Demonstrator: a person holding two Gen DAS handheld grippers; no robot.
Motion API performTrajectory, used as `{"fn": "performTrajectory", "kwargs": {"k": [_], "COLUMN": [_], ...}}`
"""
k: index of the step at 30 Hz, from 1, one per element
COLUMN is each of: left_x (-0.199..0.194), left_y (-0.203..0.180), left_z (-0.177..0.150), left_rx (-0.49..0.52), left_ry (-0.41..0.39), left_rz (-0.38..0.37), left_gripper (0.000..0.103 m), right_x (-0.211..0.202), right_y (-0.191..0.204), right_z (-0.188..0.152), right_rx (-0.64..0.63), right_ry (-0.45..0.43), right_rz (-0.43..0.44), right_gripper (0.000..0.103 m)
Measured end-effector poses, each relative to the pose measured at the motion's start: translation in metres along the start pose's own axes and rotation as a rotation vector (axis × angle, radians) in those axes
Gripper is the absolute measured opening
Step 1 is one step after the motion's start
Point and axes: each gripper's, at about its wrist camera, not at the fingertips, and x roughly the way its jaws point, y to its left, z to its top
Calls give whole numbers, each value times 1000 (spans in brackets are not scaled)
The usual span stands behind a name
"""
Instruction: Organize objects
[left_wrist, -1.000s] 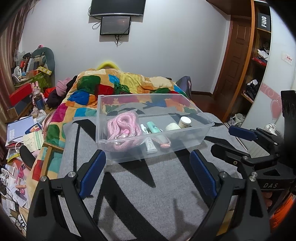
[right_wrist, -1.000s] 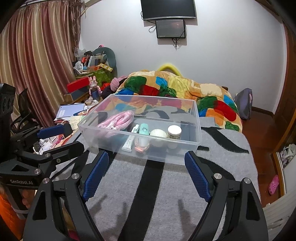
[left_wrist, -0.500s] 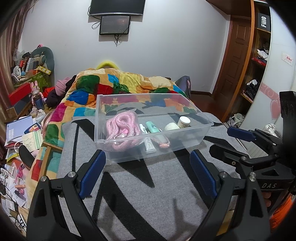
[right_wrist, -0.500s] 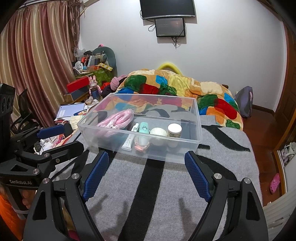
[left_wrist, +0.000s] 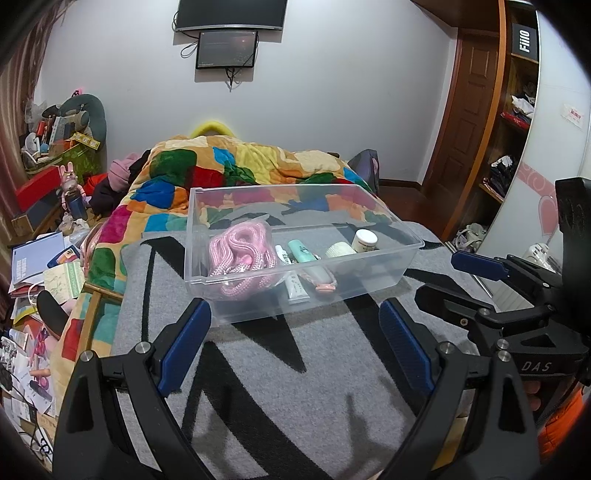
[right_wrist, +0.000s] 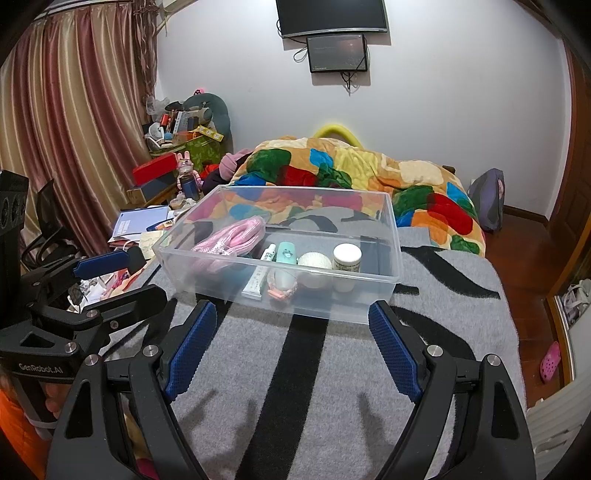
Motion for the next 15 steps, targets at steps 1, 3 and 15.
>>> {"fn": "performTrajectory", "kwargs": {"k": [1,3,15], "left_x": [0,0,-2], "left_y": [0,0,1], "left_z": [0,0,0], "left_rx": [0,1,-4], "left_ry": [0,0,2], "left_rz": [0,0,-1], "left_gripper": [93,93,94], "right_x": [0,0,1], "right_y": [0,0,2], "right_z": [0,0,-1], "right_rx": [0,0,-1], "right_ry": [0,1,1], "right_rz": [0,0,1], "right_gripper": [82,82,82]}}
